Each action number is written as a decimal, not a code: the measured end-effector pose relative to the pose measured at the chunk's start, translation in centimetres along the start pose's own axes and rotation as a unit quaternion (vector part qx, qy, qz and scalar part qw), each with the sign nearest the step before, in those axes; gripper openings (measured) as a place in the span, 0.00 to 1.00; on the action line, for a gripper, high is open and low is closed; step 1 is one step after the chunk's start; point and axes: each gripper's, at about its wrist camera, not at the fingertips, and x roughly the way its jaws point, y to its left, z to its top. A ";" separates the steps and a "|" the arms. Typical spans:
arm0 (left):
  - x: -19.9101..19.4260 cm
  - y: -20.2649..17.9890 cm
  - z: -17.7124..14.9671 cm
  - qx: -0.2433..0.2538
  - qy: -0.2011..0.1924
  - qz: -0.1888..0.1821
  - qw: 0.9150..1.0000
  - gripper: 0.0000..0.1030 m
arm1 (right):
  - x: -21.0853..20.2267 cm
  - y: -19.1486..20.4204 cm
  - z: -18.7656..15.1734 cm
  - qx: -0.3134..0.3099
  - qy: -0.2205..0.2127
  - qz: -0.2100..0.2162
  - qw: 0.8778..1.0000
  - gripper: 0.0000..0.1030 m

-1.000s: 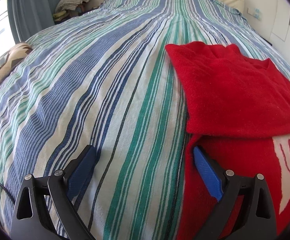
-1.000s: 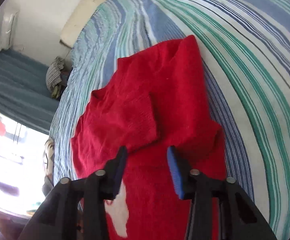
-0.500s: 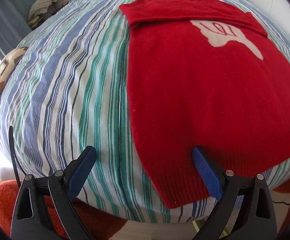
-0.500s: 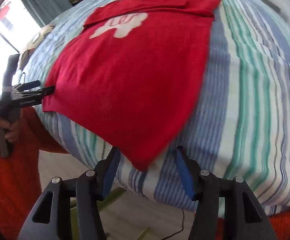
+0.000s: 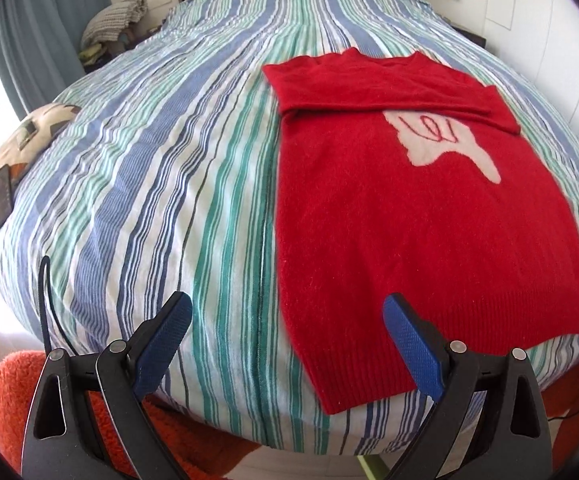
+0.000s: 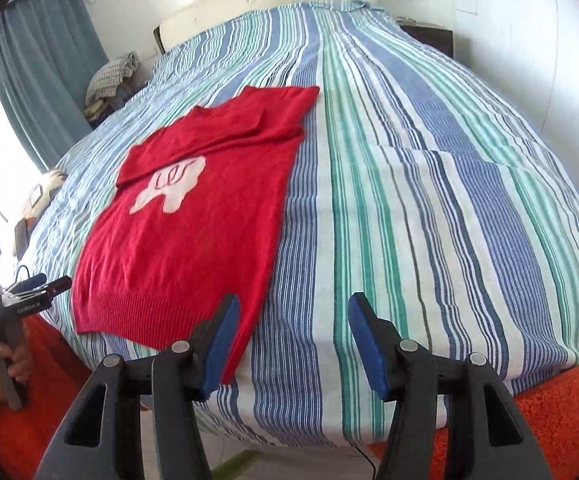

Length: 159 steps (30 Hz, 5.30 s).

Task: Fold small clothes

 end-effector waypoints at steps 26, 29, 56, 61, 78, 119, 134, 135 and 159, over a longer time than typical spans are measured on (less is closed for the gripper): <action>-1.8 4.6 -1.0 -0.071 0.001 0.007 0.997 0.96 | -2.0 0.6 1.1 0.028 -0.064 0.058 0.996 0.61; 0.5 5.1 -1.7 -0.078 0.059 -0.016 0.995 0.91 | -0.4 0.0 0.7 0.053 -0.029 0.095 0.994 0.61; -0.7 5.3 3.1 -0.175 0.052 -0.247 0.952 0.00 | 5.0 1.4 3.0 0.155 0.053 0.271 0.948 0.05; 2.9 6.3 12.3 -0.202 0.013 -0.238 0.950 0.00 | 7.8 0.8 10.8 0.174 0.012 0.273 0.946 0.05; 16.7 2.4 26.9 -0.042 0.056 -0.192 0.979 0.63 | 23.2 -0.8 24.8 0.180 0.022 0.243 0.953 0.05; 23.4 2.7 32.7 -0.100 0.083 -0.053 0.990 0.19 | 28.8 0.1 30.8 0.194 0.063 0.161 0.966 0.36; 14.4 2.9 17.4 -0.016 0.068 -0.058 0.996 0.58 | 20.9 0.0 17.0 -0.024 0.117 0.090 0.989 0.15; 13.2 3.4 16.6 -0.039 0.061 -0.063 0.995 0.59 | 19.7 -0.6 16.7 -0.007 0.115 0.065 0.991 0.26; -3.5 -5.5 9.7 -0.007 -0.044 -0.014 0.999 0.85 | 8.3 2.5 4.7 -0.002 0.002 0.020 1.000 0.58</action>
